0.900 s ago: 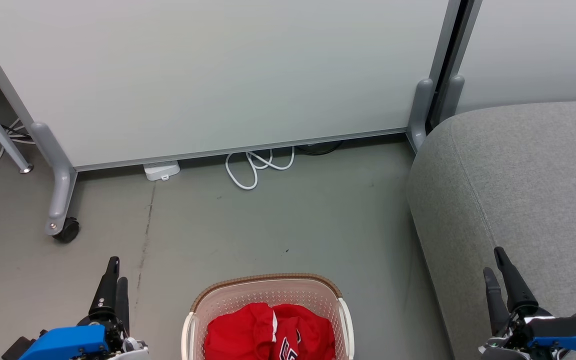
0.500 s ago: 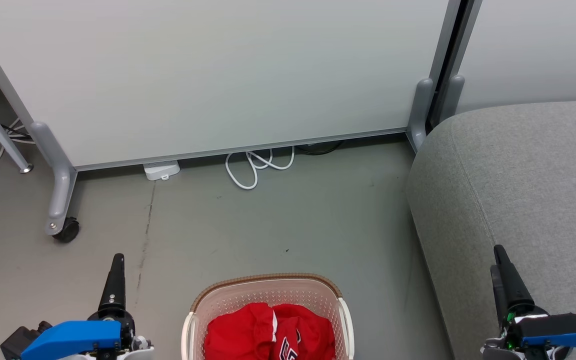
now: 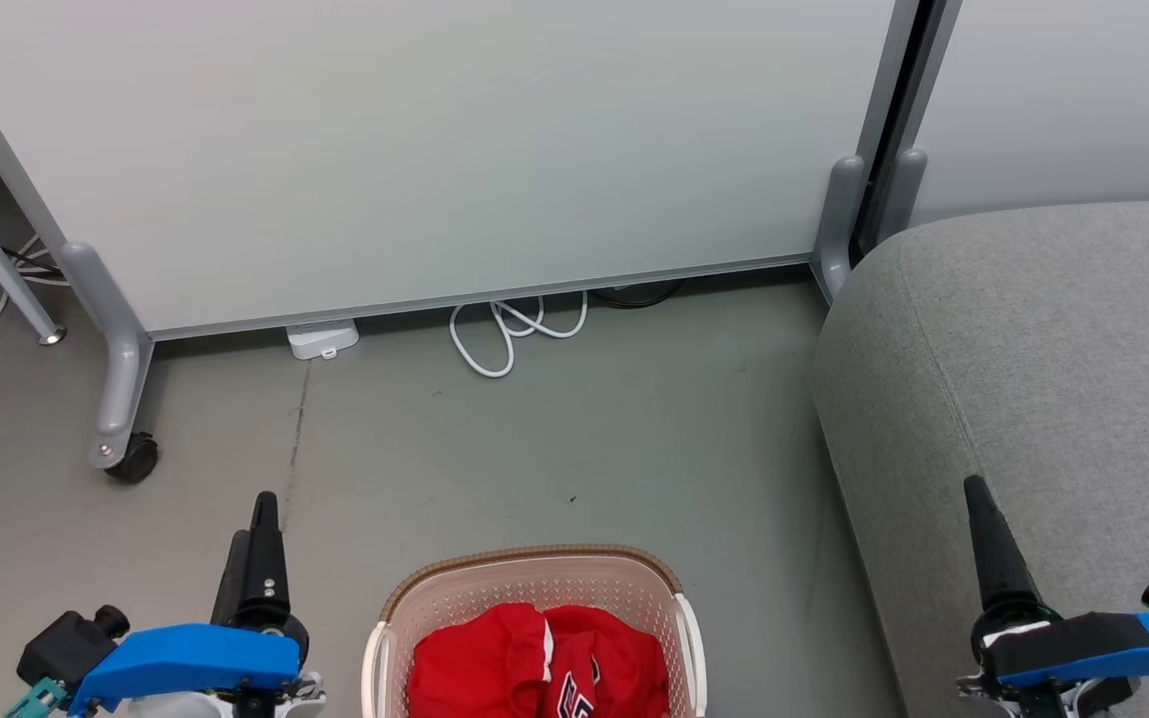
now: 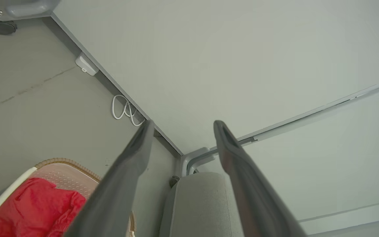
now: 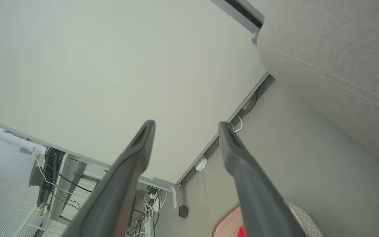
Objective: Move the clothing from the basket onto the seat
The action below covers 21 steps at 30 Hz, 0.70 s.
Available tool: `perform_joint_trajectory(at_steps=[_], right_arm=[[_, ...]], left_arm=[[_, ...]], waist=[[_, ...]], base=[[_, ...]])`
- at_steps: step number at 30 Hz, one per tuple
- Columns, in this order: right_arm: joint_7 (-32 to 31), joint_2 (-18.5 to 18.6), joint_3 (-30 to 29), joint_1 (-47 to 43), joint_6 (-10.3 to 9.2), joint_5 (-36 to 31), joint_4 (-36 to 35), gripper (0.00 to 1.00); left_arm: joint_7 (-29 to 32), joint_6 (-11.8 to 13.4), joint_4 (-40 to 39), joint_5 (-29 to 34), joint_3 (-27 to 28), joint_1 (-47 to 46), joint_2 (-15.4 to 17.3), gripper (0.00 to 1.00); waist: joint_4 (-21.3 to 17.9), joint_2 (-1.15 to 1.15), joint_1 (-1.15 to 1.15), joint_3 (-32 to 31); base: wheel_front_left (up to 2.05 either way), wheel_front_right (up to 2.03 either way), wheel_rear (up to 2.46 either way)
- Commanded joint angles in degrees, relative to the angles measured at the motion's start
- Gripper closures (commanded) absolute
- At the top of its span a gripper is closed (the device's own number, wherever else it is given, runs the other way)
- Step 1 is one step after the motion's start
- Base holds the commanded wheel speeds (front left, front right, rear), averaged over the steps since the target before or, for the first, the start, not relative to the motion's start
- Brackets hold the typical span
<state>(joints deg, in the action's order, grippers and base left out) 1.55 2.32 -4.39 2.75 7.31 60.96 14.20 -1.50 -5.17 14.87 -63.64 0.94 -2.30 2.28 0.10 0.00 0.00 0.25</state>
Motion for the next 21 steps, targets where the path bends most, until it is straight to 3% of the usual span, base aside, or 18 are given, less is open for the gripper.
perform_joint_trajectory(at_steps=[1,12,21], right_arm=[[0.74,0.34,0.27,0.29,0.13,-3.68,-1.15,0.00],[2.91,0.41,0.82,-0.16,0.15,-15.27,-1.87,0.00],[4.38,0.46,1.22,-0.42,0.16,-22.09,-2.23,0.00]], left_arm=[[-0.78,-0.04,-1.16,3.92,-0.57,-1.61,0.61,0.00],[-2.98,0.74,-2.08,16.96,-2.96,-1.36,1.41,0.00],[-4.43,1.32,-2.01,23.73,-4.42,-1.07,1.96,0.00]], waist=[[0.02,0.00,0.00,-0.02],[0.11,0.00,0.00,-0.12],[0.10,0.00,0.00,-0.25]], base=[[0.00,0.00,0.00],[0.00,0.00,0.00],[0.00,0.00,0.00]])
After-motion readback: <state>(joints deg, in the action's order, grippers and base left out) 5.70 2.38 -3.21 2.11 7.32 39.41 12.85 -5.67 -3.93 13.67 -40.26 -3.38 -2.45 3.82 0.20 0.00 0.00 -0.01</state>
